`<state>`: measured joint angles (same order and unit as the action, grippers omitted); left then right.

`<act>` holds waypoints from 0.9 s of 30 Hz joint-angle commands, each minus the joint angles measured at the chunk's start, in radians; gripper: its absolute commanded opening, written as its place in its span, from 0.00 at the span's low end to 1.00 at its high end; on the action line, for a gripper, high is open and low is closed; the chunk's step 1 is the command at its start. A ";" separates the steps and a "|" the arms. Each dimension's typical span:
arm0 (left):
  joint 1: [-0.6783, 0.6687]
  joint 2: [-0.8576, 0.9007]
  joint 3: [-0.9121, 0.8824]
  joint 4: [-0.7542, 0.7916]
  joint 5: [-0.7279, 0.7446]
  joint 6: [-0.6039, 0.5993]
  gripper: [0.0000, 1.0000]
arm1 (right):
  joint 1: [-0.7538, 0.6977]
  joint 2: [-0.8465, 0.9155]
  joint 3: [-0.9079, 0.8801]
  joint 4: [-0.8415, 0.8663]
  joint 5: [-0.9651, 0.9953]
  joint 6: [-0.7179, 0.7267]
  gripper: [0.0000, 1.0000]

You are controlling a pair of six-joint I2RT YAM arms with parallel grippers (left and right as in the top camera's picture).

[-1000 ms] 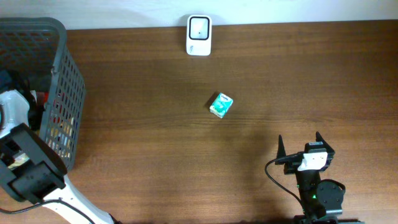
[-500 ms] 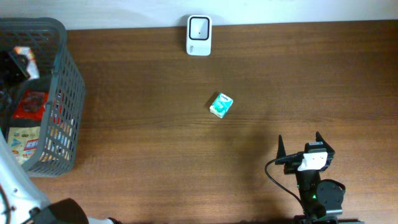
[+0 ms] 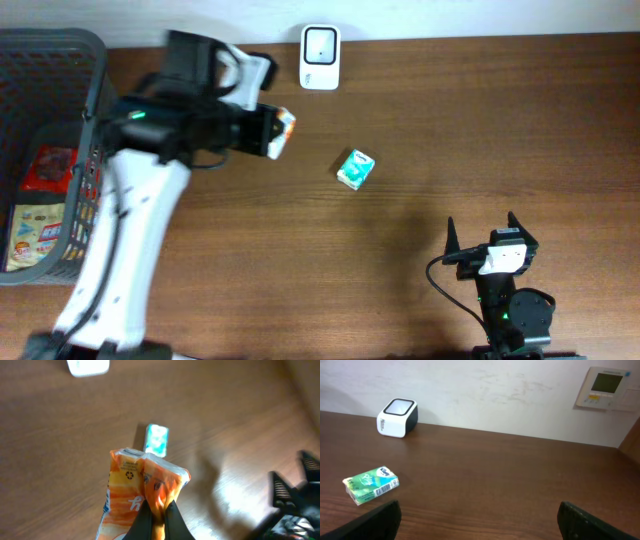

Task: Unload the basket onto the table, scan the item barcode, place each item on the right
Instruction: 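Place the orange tissue pack beside the green pack on the table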

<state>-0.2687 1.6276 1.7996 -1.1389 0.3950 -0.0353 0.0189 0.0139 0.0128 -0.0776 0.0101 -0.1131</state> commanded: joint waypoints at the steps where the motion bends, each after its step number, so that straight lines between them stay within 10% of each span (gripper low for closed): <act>1: -0.121 0.152 -0.033 0.071 -0.185 -0.099 0.00 | -0.006 -0.006 -0.007 -0.005 0.002 -0.003 0.99; 8: -0.205 0.509 -0.034 0.349 -0.377 -0.267 0.00 | -0.006 -0.006 -0.007 -0.005 0.002 -0.003 0.98; 14: -0.248 0.649 -0.034 0.363 -0.228 -0.335 0.00 | -0.006 -0.006 -0.007 -0.005 0.002 -0.003 0.99; 20: -0.291 0.644 0.012 0.327 0.002 -0.335 0.25 | -0.006 -0.006 -0.007 -0.005 0.002 -0.003 0.99; 24: -0.222 0.644 0.233 0.130 -0.069 -0.332 0.75 | -0.006 -0.006 -0.007 -0.005 0.002 -0.003 0.99; 27: -0.147 0.644 0.484 -0.084 -0.257 -0.302 0.79 | -0.006 -0.006 -0.007 -0.005 0.002 -0.003 0.98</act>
<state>-0.4870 2.2795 2.0995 -1.1248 0.2939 -0.3656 0.0189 0.0147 0.0128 -0.0776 0.0093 -0.1123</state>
